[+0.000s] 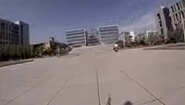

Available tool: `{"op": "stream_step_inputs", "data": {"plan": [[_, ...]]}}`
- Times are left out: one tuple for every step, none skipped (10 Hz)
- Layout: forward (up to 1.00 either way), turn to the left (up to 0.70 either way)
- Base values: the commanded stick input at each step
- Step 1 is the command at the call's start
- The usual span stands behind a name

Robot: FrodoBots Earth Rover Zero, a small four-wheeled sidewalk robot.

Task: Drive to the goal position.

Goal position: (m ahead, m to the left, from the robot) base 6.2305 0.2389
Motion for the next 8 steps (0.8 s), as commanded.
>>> {"op": "stream_step_inputs", "data": {"plan": [[0.7,0.0],[0.7,0.0],[0.7,0.0],[0.7,0.0],[0.7,0.0],[0.7,0.0],[0.7,0.0],[0.7,0.0]]}}
